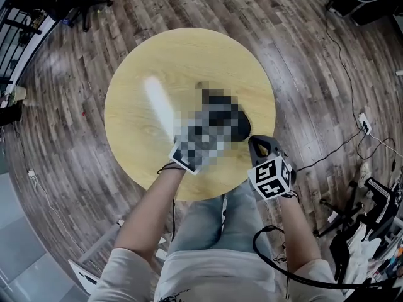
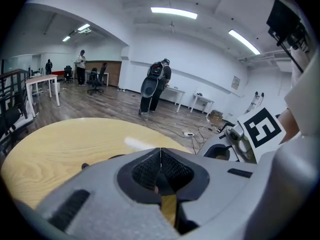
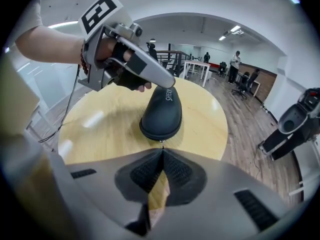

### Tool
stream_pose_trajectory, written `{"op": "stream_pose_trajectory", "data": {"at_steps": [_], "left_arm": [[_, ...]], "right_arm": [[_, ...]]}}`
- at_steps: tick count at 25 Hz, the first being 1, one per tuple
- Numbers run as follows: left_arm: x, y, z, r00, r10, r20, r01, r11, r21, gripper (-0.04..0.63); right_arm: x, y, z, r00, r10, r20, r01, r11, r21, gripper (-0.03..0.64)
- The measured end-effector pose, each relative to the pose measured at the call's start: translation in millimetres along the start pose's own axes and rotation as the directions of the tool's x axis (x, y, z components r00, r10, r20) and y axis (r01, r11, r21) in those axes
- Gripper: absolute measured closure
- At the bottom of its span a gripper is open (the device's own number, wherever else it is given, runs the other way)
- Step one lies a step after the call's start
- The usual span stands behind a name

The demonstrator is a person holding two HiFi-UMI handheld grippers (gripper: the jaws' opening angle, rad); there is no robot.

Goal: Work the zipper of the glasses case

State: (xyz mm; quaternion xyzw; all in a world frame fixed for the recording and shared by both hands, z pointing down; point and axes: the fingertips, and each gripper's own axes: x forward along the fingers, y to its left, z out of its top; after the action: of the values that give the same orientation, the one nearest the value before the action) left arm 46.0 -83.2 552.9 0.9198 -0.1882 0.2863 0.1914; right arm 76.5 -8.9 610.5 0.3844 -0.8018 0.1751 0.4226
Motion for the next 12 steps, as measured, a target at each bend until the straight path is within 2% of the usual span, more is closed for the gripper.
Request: {"op": "stream_pose_trajectory", "data": {"at_steps": [3,7,12], "left_arm": [[8,0,-11,0.999,0.012,-0.05,-0.011,1.0,0.015,0.589],[8,6,-16,0.999,0.009,-0.032,-0.01,0.999,-0.044,0.589],[8,6,-17,0.999,0.001,-0.032,-0.002,0.999,-0.04,0.589]], "right_arm": [[1,-3,-1,1.0,0.003,0.0,-0.003,1.0,0.03,0.614],[2,3,0,1.0,0.007,0.004,-0.007,0.998,0.065,0.614],[-1,9,-1,1.0,-0.024,0.011,0.022,0.989,0.149,0.614]]}}
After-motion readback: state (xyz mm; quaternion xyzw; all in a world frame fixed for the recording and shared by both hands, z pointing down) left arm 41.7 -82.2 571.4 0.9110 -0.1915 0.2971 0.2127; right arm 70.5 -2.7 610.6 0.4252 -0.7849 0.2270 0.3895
